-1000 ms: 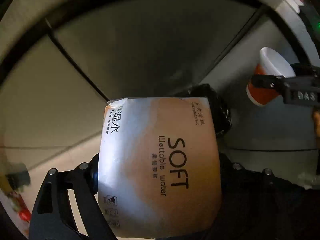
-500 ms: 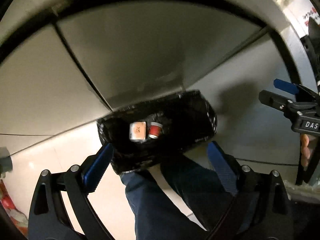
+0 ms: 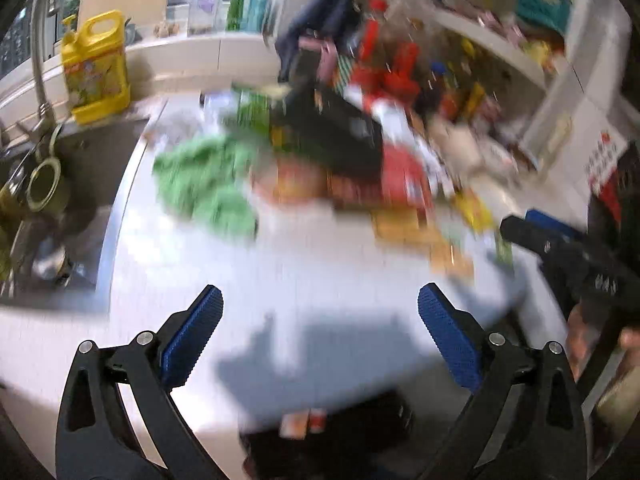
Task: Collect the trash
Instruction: 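Grasp the black box with the left tool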
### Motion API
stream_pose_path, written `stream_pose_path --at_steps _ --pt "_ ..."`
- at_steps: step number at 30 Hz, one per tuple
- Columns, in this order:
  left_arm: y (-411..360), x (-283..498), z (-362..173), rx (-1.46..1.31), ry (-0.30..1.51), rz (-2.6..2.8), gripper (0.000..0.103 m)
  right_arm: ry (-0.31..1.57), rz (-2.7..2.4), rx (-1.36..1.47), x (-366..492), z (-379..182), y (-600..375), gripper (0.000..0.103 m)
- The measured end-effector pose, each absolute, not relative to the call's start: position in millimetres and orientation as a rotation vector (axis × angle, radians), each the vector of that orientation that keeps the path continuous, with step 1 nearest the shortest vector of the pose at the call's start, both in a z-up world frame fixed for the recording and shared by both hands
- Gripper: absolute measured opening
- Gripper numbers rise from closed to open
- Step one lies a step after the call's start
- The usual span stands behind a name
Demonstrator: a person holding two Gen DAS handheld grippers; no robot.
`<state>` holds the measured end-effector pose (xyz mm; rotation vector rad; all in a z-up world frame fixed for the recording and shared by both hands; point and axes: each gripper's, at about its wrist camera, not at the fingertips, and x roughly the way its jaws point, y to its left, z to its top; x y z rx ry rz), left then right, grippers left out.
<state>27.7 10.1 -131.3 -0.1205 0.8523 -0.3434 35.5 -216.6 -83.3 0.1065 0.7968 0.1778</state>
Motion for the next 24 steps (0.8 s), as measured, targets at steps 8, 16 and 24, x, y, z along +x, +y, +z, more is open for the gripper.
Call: stream_pose_path --at_steps 8,16,24 --pt "-4 137 -144 -0.35 0.935 -0.36 0.096 0.801 0.123 0.212 76 -80 -234 0.098" --pt "-24 167 -150 -0.394 0.961 -0.283 0.095 0.852 0.076 0.199 64 -110 -243 0.098" --pt "-13 162 -136 -0.389 0.888 -0.324 0.036 0.842 0.079 0.171 59 -114 -240 0.098"
